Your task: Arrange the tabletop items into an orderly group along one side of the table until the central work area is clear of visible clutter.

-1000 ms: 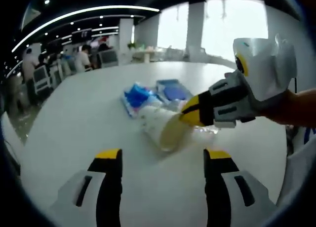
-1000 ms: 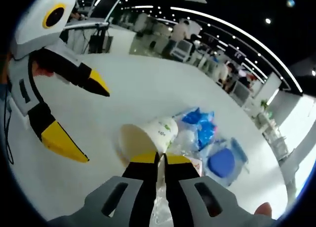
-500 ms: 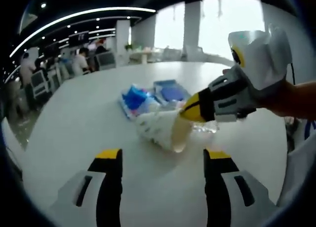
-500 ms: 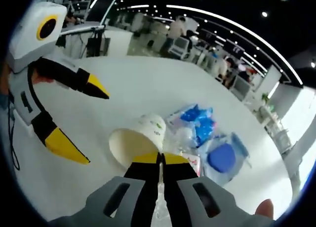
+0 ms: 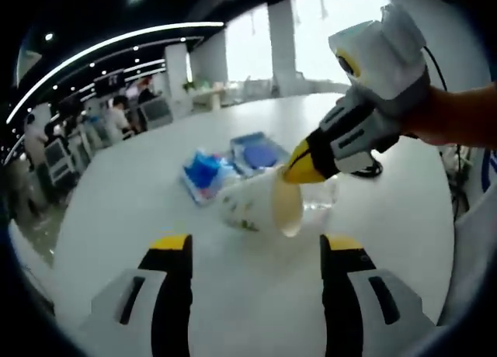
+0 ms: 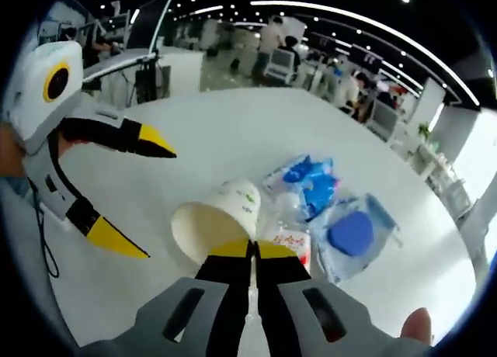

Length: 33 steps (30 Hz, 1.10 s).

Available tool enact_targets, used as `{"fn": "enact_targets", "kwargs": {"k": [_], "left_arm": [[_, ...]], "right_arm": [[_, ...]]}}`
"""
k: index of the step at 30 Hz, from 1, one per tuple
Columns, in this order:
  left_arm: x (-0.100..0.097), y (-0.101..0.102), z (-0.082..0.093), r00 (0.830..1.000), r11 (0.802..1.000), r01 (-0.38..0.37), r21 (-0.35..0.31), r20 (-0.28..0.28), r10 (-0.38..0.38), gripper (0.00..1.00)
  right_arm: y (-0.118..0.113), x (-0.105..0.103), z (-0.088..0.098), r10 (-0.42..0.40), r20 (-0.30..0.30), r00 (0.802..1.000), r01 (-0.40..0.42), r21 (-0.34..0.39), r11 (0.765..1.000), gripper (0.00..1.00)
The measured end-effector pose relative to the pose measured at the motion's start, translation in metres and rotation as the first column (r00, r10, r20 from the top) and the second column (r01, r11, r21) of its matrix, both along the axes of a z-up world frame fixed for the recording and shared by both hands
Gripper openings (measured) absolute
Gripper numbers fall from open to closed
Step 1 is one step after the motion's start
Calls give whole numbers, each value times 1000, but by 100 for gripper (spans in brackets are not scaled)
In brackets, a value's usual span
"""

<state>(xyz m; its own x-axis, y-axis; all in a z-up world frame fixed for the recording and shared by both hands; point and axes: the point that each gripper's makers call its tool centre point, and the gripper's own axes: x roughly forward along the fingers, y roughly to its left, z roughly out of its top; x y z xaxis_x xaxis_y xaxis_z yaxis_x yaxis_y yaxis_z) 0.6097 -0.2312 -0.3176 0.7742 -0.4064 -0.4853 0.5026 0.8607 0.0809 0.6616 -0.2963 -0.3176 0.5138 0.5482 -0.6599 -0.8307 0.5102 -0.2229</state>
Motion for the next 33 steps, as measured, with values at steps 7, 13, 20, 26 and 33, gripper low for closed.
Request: {"fn": "enact_targets", "kwargs": {"k": [7,13,20,26,33], "left_arm": [[-7,-9,11,995,992,82,93,45,-86,64],[-14,-13,15,989,982,124,141,62,-134,64],[-22,-25,27,974,964,184,190,97,-205,64],[-29,-38,40,958,951,224,215,129,-255,64],[-36,-53,54,937,934,265,240,166,-308,63]], "right_arm": [[-7,-12,8,11,-51,999,-12,-10,1000,2],[-14,-21,14,14,-100,995,-15,-12,1000,2],[-27,-33,29,33,-157,987,-36,-19,999,2],[-39,-43,47,51,-203,978,-53,-6,999,2],[-43,-57,71,94,-269,958,-93,18,996,2]]}}
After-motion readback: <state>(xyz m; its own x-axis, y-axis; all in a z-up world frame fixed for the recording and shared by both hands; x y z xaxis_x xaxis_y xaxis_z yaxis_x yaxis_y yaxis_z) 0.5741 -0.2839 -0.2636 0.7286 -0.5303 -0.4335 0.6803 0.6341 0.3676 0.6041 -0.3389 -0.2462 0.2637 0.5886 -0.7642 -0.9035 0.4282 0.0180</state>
